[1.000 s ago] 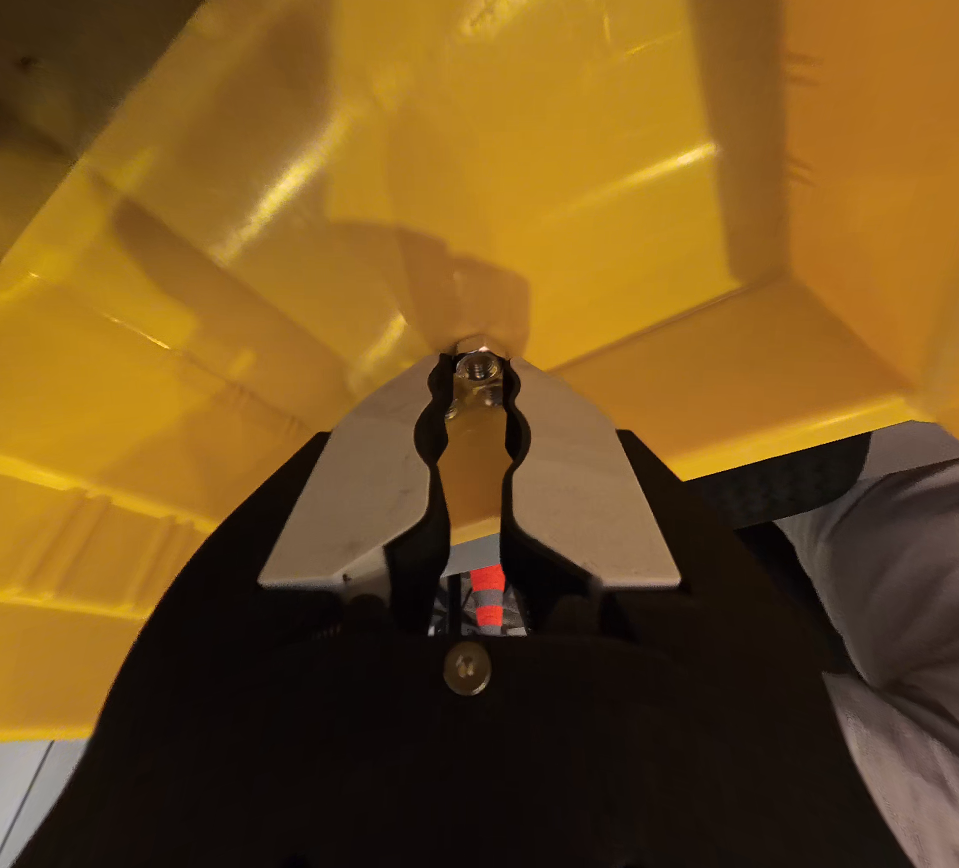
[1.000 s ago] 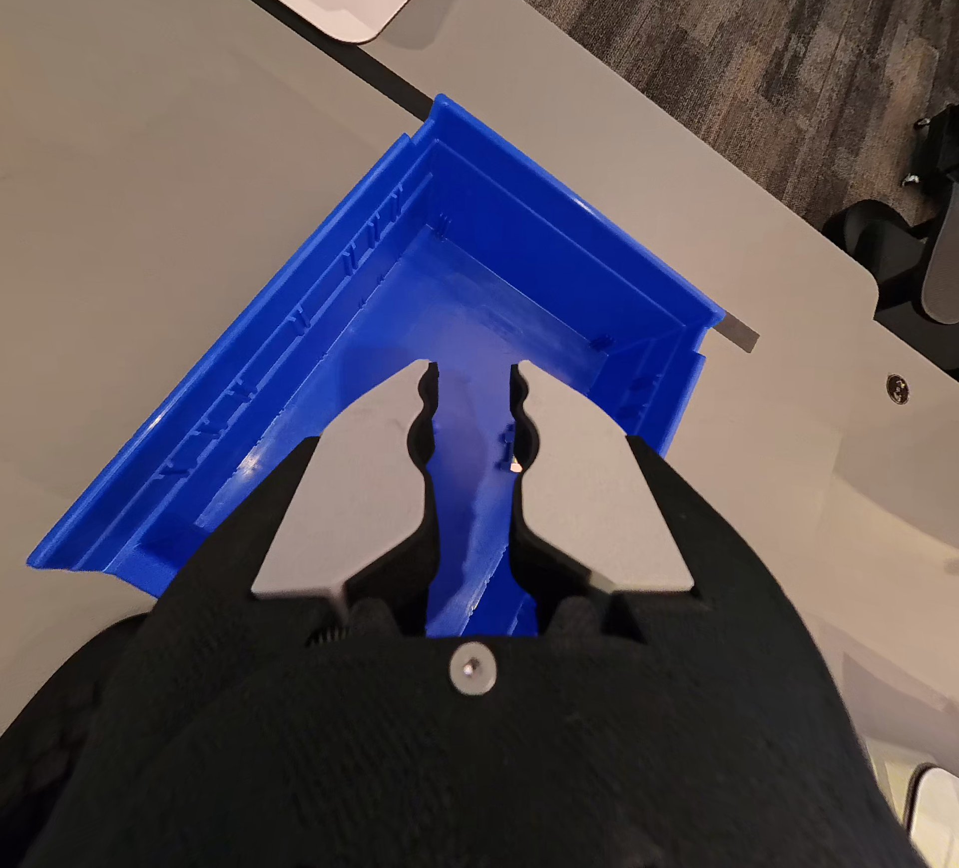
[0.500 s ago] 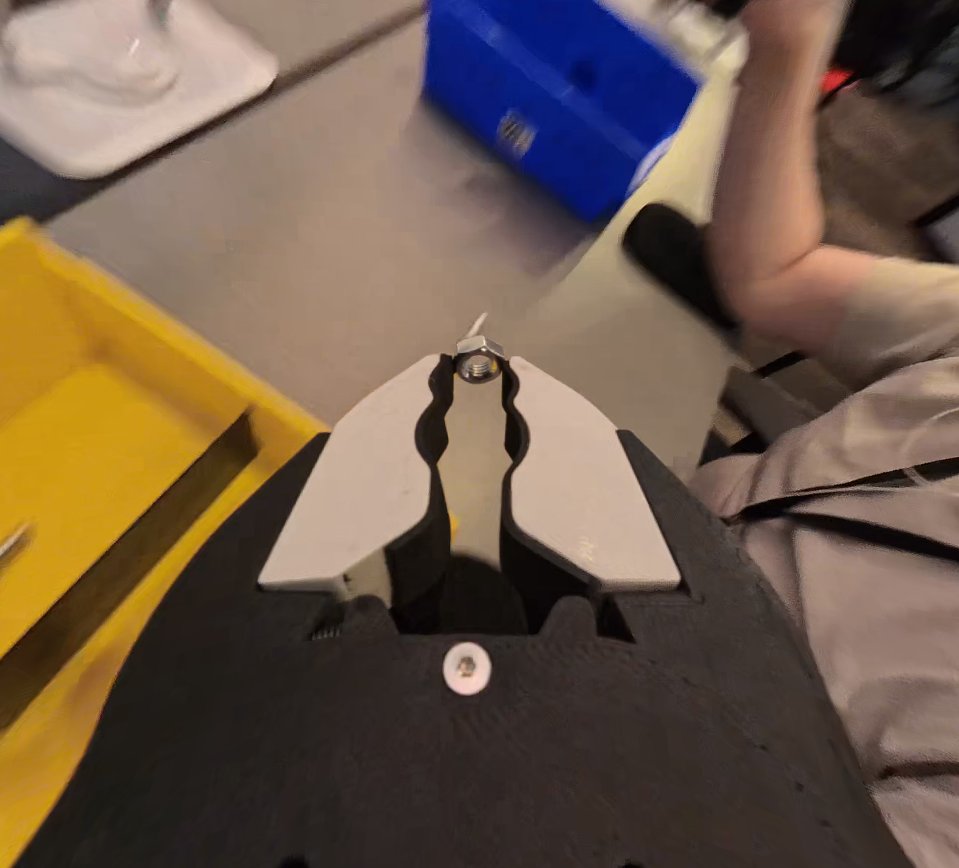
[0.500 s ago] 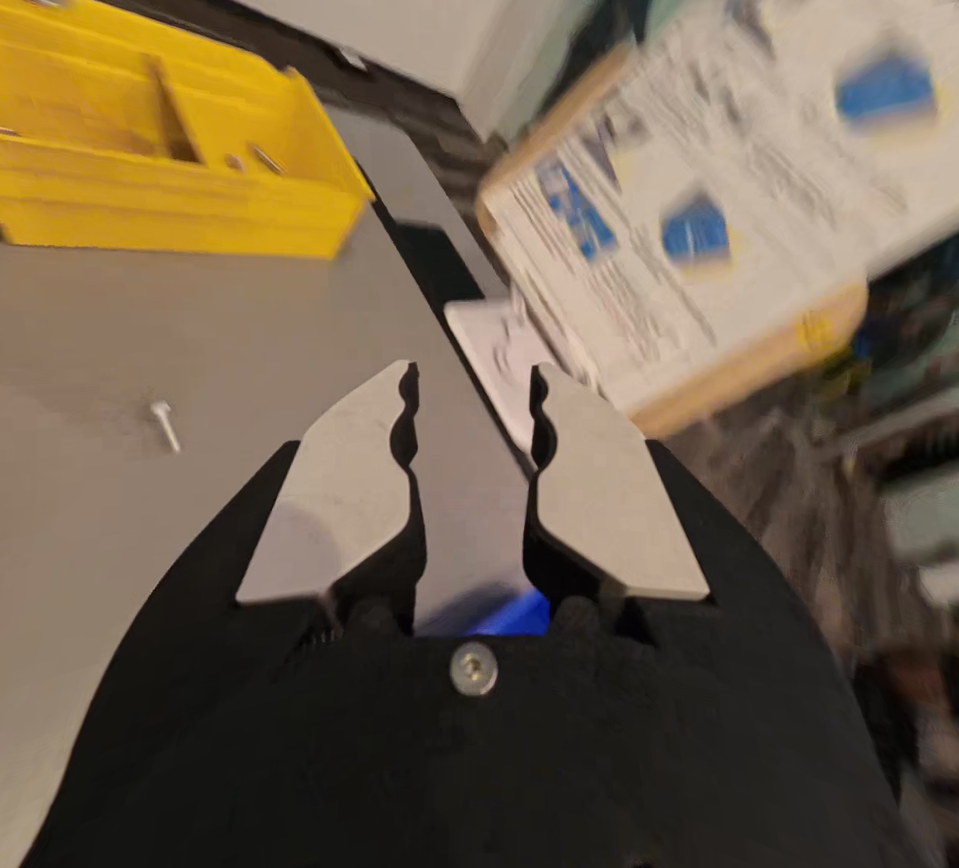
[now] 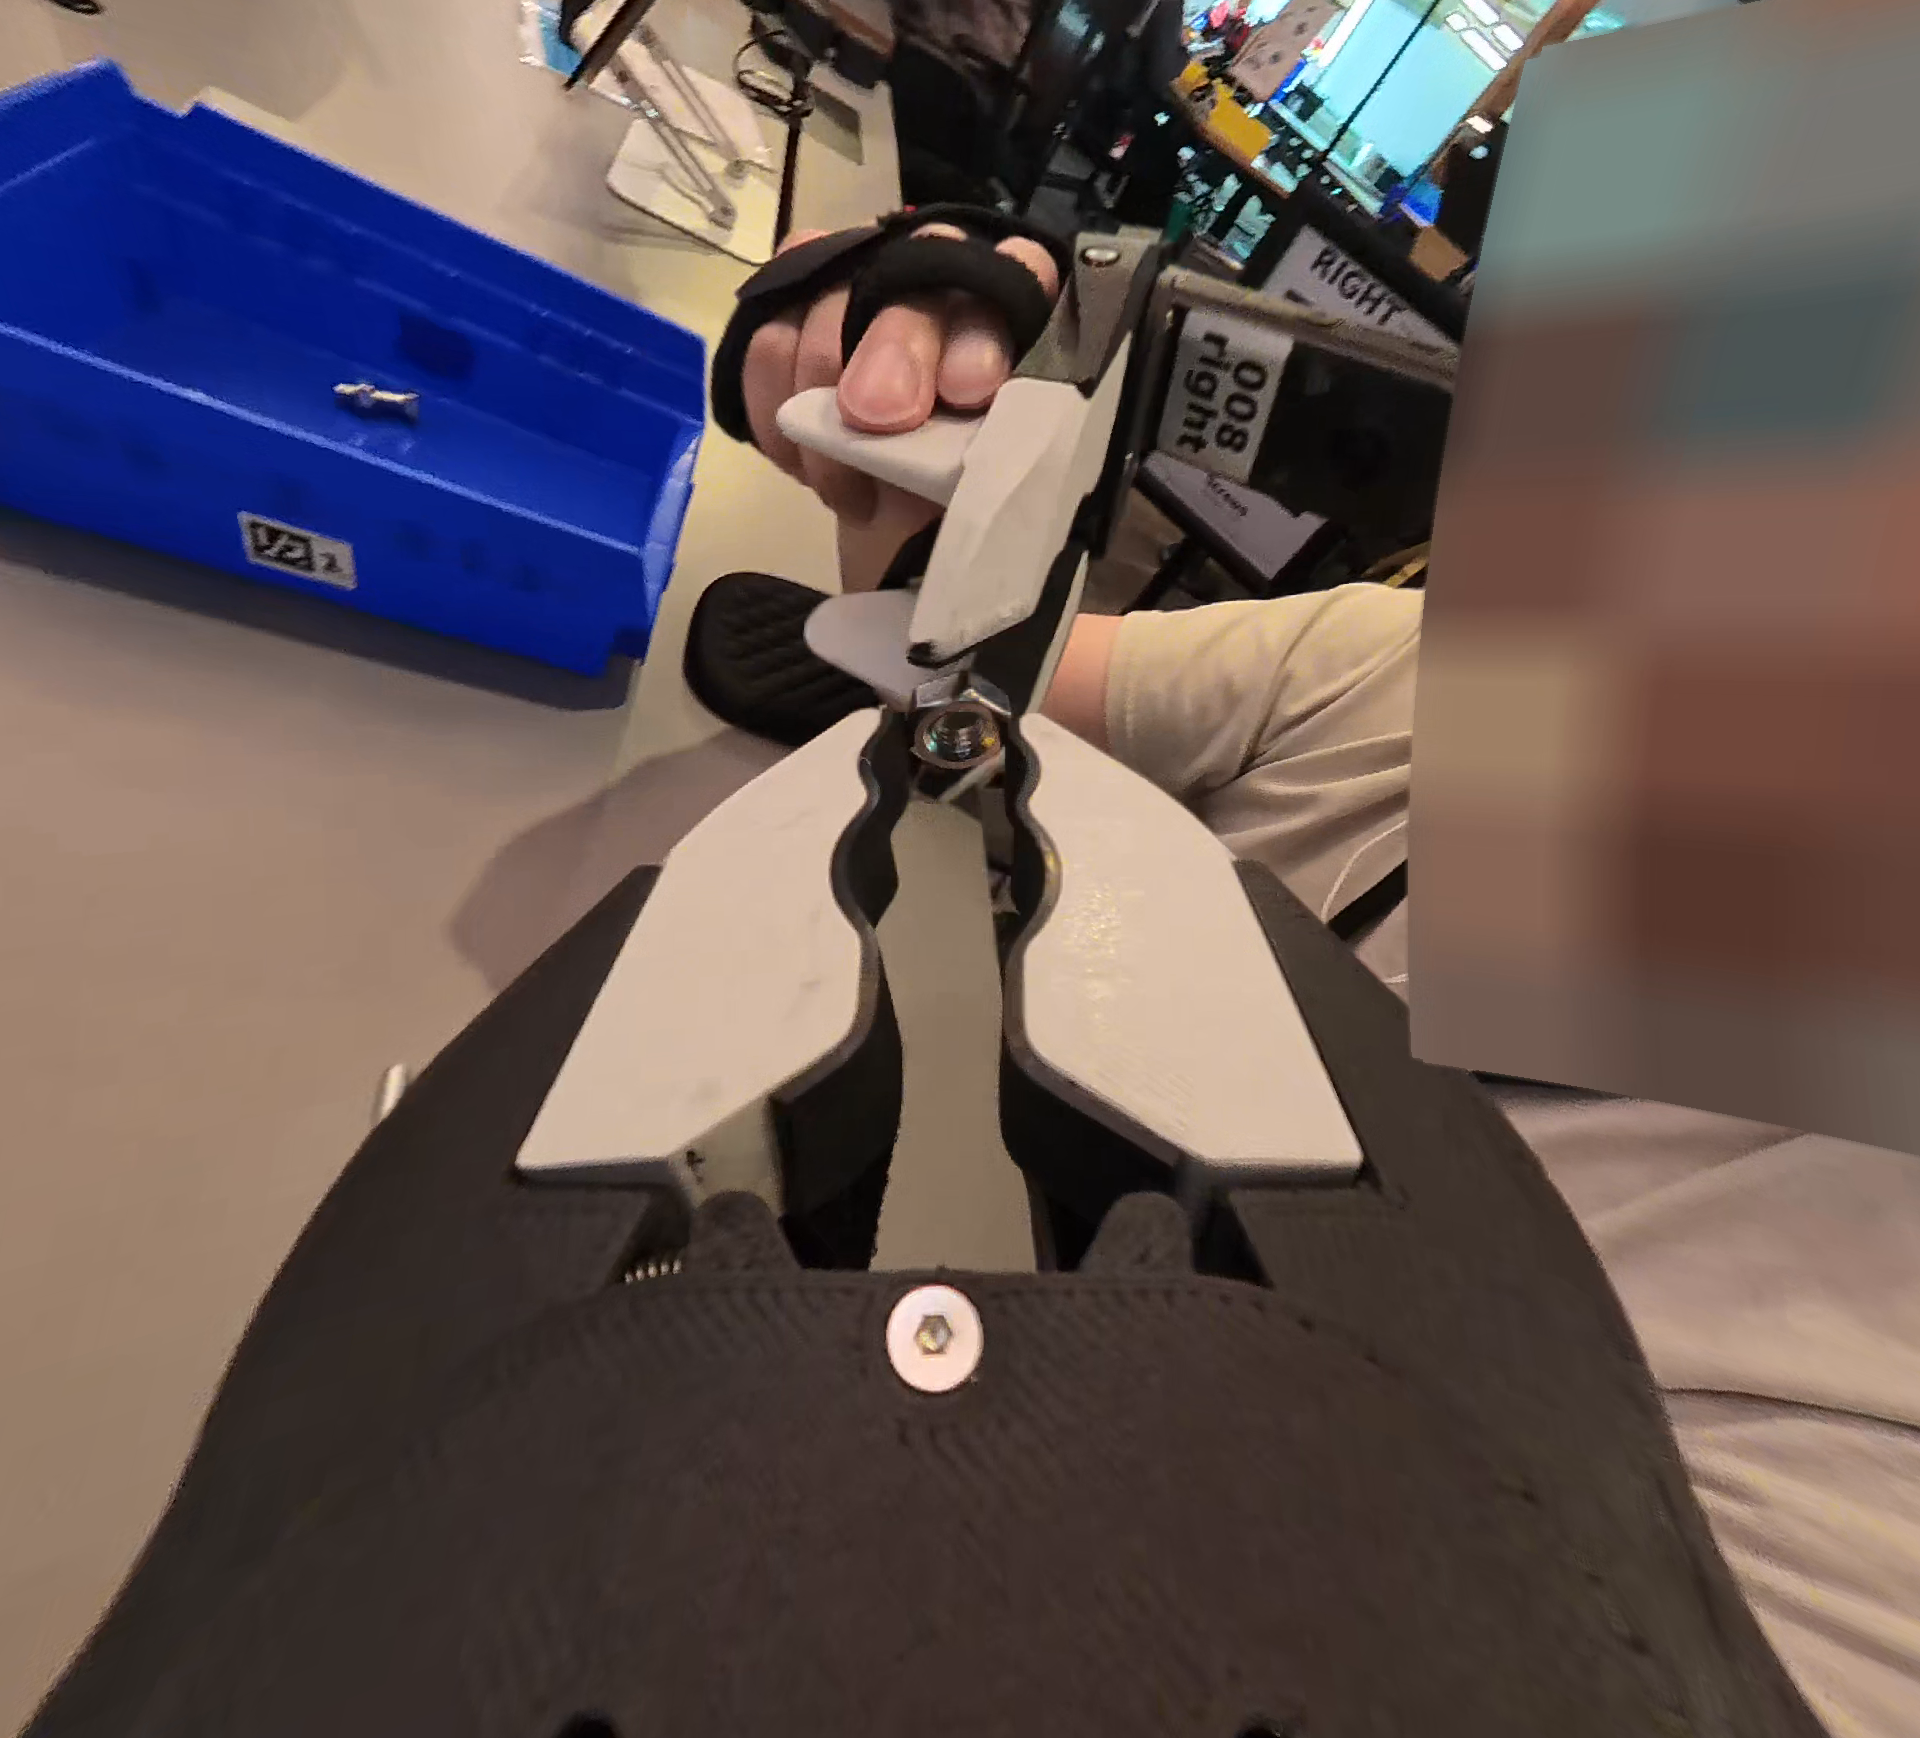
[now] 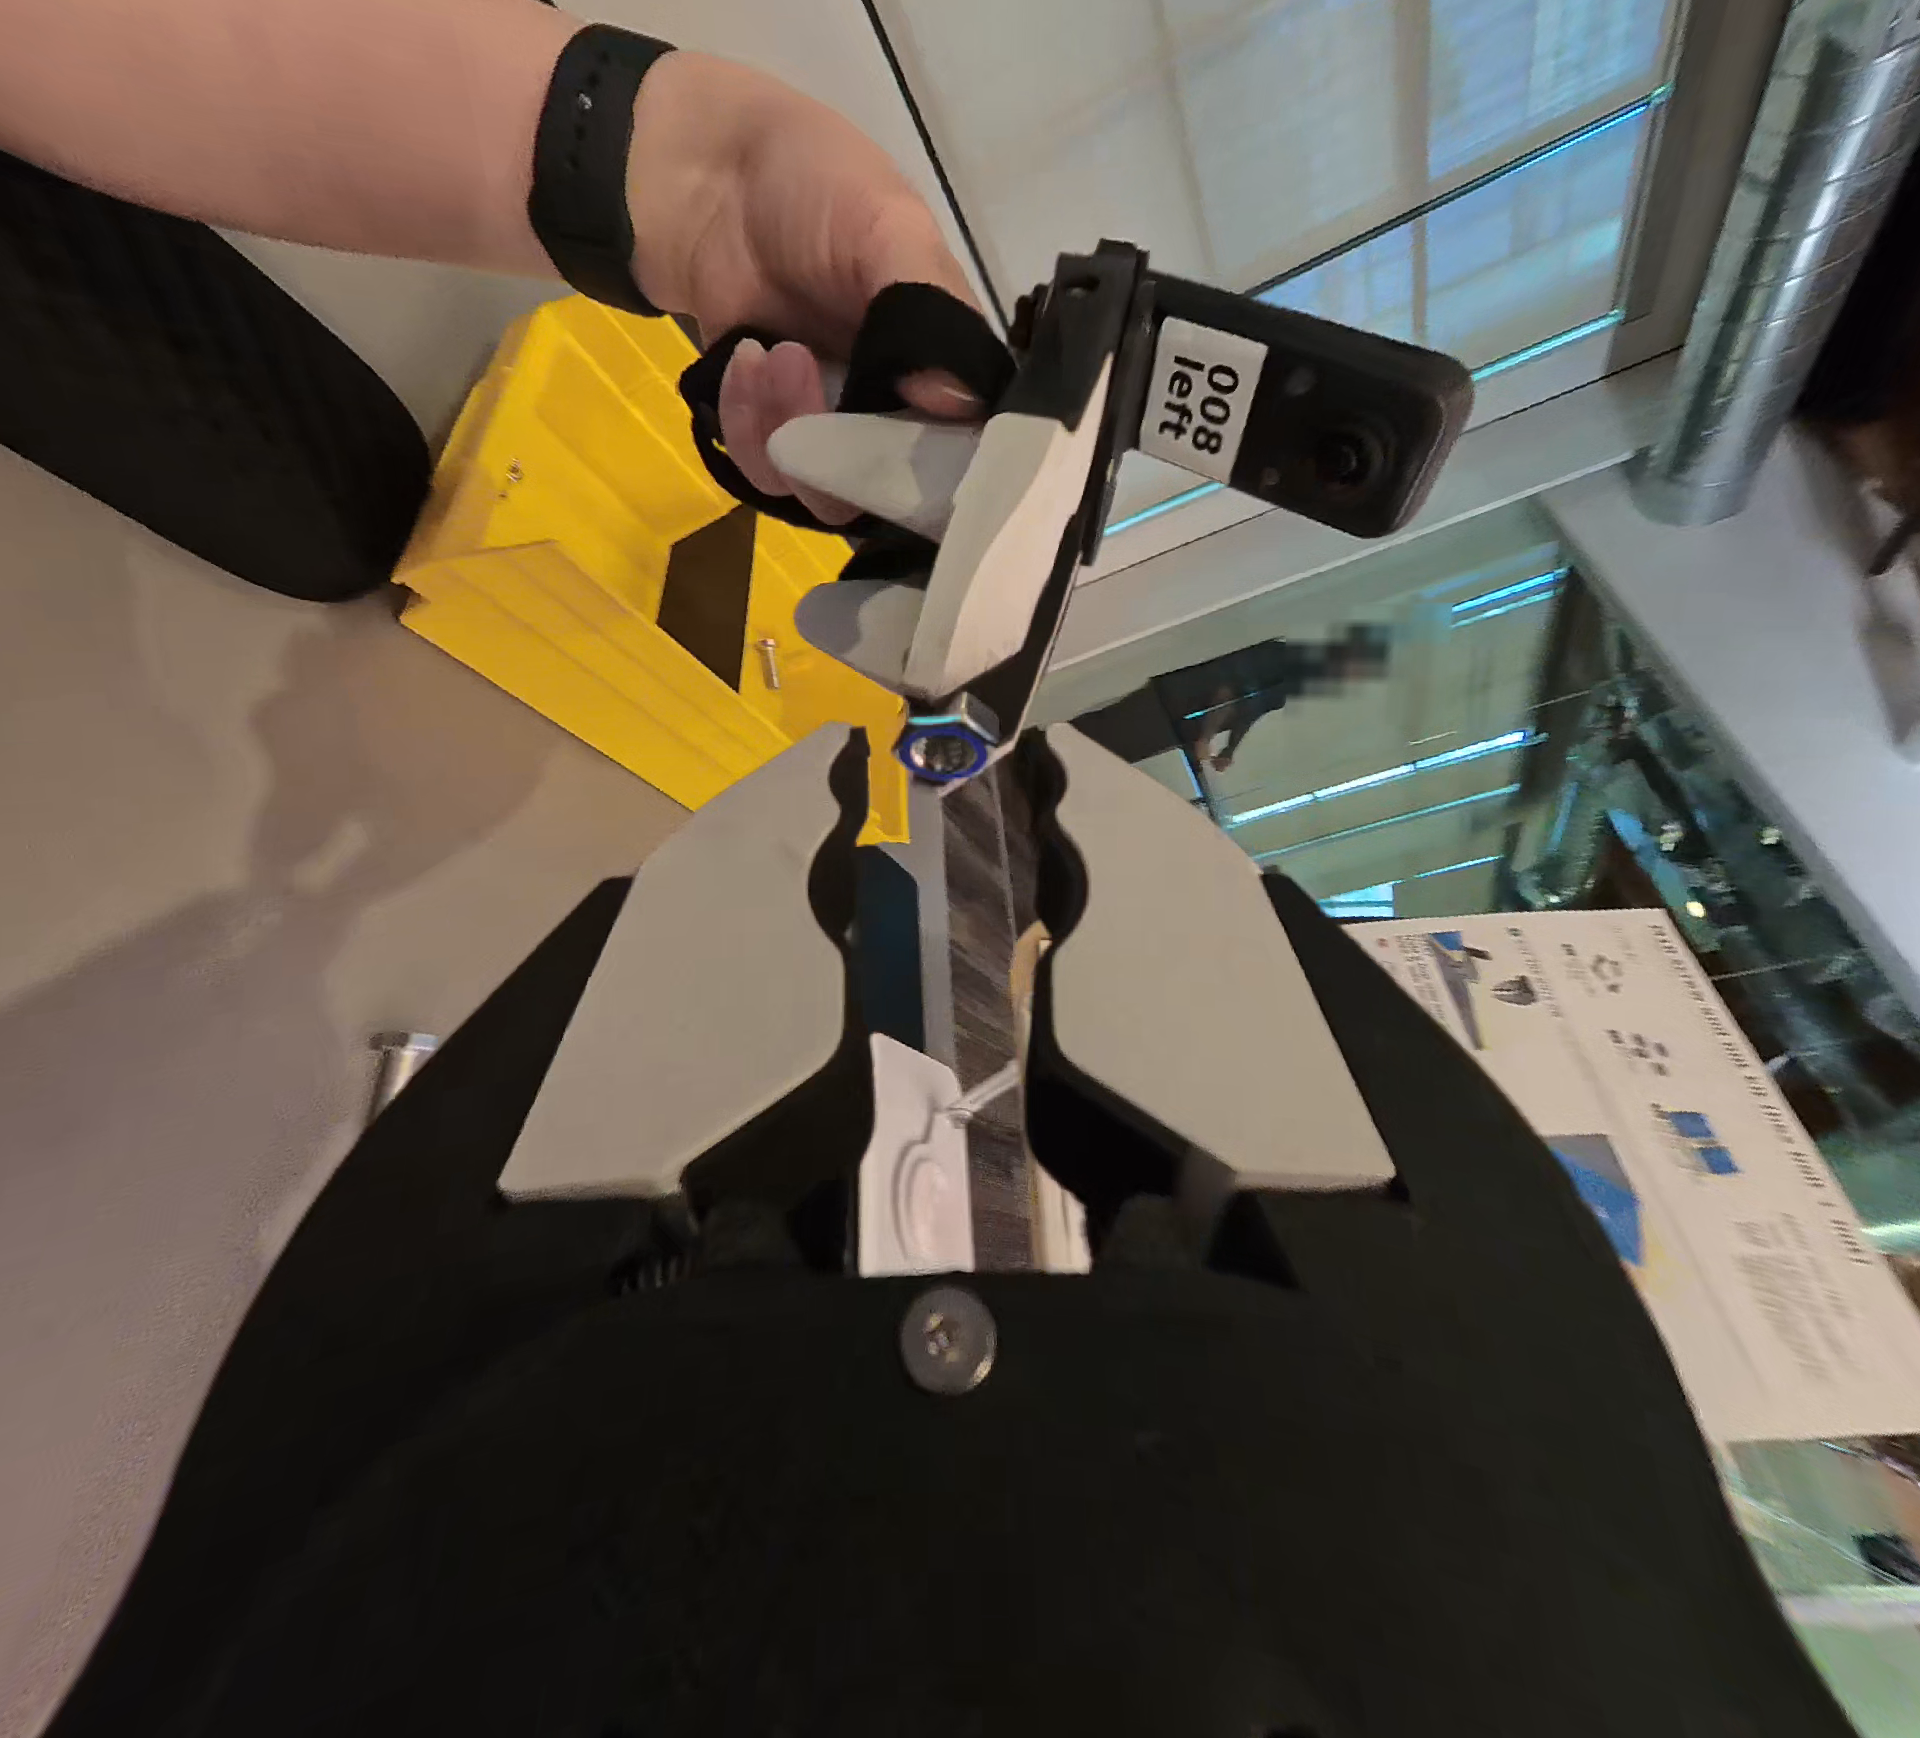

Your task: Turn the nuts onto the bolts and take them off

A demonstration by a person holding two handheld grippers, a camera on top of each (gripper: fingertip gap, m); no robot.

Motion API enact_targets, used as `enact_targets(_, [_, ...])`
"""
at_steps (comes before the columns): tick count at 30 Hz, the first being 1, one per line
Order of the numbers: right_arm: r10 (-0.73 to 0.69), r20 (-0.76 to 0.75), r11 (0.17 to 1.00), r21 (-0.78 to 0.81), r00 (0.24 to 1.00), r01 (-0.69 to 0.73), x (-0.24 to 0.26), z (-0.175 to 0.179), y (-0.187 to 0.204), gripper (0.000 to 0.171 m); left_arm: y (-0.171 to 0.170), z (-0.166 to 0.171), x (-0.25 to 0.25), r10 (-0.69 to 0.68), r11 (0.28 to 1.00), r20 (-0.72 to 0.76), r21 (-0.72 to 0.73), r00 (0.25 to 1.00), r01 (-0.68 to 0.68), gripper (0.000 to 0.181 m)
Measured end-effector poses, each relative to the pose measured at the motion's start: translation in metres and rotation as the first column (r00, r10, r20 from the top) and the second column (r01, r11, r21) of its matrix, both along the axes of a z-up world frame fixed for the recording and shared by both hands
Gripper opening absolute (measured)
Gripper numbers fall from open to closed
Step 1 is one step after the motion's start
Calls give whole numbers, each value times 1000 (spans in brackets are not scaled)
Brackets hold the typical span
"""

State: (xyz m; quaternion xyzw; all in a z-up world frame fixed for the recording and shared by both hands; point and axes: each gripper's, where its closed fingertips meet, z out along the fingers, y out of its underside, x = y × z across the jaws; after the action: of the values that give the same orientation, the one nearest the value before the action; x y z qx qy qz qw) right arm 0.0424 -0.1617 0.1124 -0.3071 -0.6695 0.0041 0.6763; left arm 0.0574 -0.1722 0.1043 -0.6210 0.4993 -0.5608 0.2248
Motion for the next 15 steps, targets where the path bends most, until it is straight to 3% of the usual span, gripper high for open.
enact_targets(1, [-10, -7, 1000, 19, 1000, 10, 1, 3, 0, 28, -3, 3, 0, -12, 1000, 13, -2, 1000, 12, 18])
enact_targets(6, [-8, -16, 999, 49, 1000, 9, 0, 5, -4, 20, -6, 8, 2, -50, 998, 56, -37, 997, 52, 18])
enact_targets(10, [0, -20, 1000, 9, 1000, 0, -1, 3, -1, 19, -5, 6, 0, -69, 996, 97, -56, 993, 75, 32])
enact_targets(15, [-59, -21, 985, -161, 998, 55, 13, -6, 28, 20, 21, -23, -5, 58, 998, -47, 35, 997, -57, 47])
